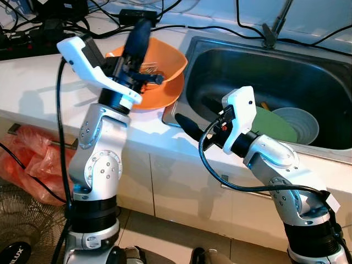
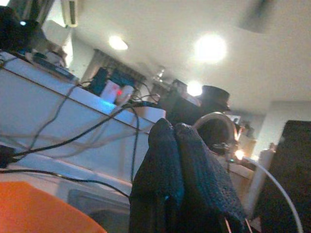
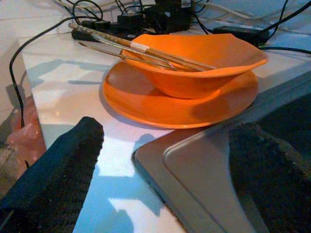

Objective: Kitchen organization

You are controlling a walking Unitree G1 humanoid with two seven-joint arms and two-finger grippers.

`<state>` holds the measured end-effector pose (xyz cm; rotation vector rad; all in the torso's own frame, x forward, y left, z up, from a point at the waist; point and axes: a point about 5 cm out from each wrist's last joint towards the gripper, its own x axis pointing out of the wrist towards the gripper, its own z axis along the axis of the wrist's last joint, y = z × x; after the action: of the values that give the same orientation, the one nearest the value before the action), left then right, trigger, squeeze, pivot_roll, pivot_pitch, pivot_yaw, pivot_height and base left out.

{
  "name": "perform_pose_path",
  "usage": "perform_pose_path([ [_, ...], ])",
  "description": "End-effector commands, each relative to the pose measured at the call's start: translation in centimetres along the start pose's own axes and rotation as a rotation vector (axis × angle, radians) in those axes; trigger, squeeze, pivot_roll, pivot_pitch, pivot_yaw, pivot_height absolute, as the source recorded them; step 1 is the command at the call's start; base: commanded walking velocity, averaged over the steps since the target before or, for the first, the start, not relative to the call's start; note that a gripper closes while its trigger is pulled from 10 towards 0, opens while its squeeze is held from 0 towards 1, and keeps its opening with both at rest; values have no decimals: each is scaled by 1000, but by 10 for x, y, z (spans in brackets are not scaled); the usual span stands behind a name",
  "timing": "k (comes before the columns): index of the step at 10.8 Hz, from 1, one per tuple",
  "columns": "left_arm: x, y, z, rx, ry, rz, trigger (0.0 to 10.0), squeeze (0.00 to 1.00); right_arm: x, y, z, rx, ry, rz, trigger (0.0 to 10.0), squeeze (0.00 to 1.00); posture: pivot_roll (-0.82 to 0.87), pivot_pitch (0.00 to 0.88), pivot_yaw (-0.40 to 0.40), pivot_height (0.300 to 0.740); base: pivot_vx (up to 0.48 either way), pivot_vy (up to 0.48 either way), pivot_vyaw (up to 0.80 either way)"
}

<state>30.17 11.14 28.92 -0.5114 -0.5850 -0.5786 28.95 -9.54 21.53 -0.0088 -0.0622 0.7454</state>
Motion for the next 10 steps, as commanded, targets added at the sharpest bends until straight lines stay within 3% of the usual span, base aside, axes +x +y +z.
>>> perform_pose_path([
  [1, 0, -8, -1, -15, 11, -48, 0, 0, 1, -3, 3, -7, -14, -13, 10000, 0, 26, 133, -23, 740, 0, 0, 0],
  [3, 3, -12, 4, -19, 4, -74, 0, 0, 1, -3, 2, -8, -11, -18, 10000, 0, 26, 132, -24, 740, 0, 0, 0],
  [4, 3, -10, 4, 27, 20, -65, 0, 0, 1, -3, 2, -9, -11, -19, 10000, 0, 26, 130, -20, 740, 0, 0, 0],
  [5, 0, 3, 4, 111, 46, 26, 2431, 0, 1, -3, 2, -9, -11, -22, 10000, 0, 27, 131, -21, 740, 0, 0, 0],
  [6, -10, 31, 9, 296, 79, 218, 10000, 467, 1, -3, 0, -8, -8, -25, 10000, 0, 32, 132, -23, 740, 0, 0, 0],
  [7, -18, 34, 14, 407, 76, 234, 10000, 1000, 1, -3, -1, -8, -3, -25, 10000, 0, 32, 132, -23, 740, 0, 0, 0],
  [9, -30, 23, 13, 495, 60, 215, 10000, 1000, 3, -3, -1, -10, -3, -20, 10000, 0, 42, 126, -30, 740, 0, 0, 0],
  [10, -33, 21, 12, 585, 54, 241, 10000, 1000, 4, -4, -1, -11, -2, -19, 10000, 0, 42, 125, -31, 740, 0, 0, 0],
])
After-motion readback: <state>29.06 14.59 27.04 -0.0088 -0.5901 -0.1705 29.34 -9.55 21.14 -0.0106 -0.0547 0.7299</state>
